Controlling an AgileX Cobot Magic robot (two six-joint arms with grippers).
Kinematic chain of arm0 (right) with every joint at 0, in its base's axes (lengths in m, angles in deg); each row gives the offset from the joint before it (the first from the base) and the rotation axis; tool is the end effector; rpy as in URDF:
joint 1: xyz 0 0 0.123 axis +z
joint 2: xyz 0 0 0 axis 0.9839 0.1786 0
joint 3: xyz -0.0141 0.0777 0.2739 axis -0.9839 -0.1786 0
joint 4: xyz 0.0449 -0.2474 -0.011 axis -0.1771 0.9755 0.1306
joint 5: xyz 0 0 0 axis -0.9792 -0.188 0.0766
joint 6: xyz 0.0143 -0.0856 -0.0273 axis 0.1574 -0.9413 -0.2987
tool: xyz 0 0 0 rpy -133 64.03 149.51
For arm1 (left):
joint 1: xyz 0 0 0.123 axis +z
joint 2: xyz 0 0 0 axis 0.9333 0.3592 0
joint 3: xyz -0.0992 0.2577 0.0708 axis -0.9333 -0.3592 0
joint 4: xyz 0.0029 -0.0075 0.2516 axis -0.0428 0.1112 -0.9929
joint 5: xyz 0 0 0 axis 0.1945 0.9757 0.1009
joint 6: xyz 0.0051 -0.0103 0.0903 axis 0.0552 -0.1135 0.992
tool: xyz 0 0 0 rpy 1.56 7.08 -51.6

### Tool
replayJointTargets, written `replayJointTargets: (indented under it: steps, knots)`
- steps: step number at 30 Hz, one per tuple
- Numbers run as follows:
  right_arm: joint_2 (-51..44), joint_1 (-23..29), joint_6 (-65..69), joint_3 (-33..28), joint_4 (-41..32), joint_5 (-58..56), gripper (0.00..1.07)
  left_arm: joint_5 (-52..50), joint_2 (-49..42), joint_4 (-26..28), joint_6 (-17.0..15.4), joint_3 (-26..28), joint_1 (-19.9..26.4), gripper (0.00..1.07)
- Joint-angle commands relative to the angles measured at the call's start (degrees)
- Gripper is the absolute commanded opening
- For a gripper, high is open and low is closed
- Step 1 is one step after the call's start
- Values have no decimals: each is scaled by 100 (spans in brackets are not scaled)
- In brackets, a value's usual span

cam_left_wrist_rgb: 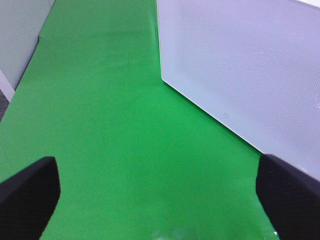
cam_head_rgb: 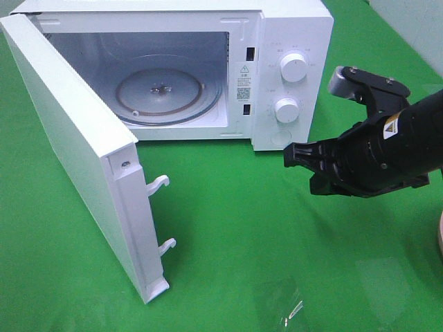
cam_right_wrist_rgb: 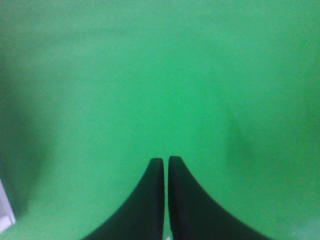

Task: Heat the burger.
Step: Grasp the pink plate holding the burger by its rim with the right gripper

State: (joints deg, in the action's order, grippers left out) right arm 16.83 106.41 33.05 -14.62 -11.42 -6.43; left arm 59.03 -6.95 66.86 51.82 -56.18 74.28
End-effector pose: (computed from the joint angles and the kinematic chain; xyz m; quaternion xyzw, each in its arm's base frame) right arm 0.2347 0.1215 0.1927 -0.0213 0.9538 0.1445 0.2625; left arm -0.0043 -0.0127 0.2792 0.0456 0.8434 -0.0015 0.5353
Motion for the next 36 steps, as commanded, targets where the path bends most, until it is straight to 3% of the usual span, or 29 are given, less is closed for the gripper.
replayJointTargets:
  steps: [1,10,16,24,26,27,28,29,32,36]
  knots:
    - [-218,-11,-579,235,435,-1140,7,-29,-115,23,-40,-17,-6,100]
    - [-372,-11,-590,384,1163,-2378,12,-29,-115,23,-40,-17,-6,100]
    - [-521,-11,-590,384,1364,-2865,24,-29,-115,23,-40,-17,-6,100]
    - [-888,-625,-693,384,1742,-3105,45,-29,-115,23,-40,-17,-6,100]
    - [-917,-980,-1163,384,2051,-3323,66,-29,-115,23,-40,-17,-6,100]
    - [-917,-980,-1163,384,2051,-3323,66,-29,-115,23,-40,-17,-6,100]
    - [-917,-1146,-1283,384,2086,-3312,78,-29,-115,23,-40,-17,-6,100]
    - [-917,-1146,-1283,384,2086,-3312,78,-29,-115,23,-40,-17,-6,100]
    - [-917,-1421,-1306,384,2126,-3203,94,-29,-115,23,-40,-17,-6,100]
    - [-911,-1816,-1369,372,2126,-2985,97,-29,-115,23,-40,-17,-6,100]
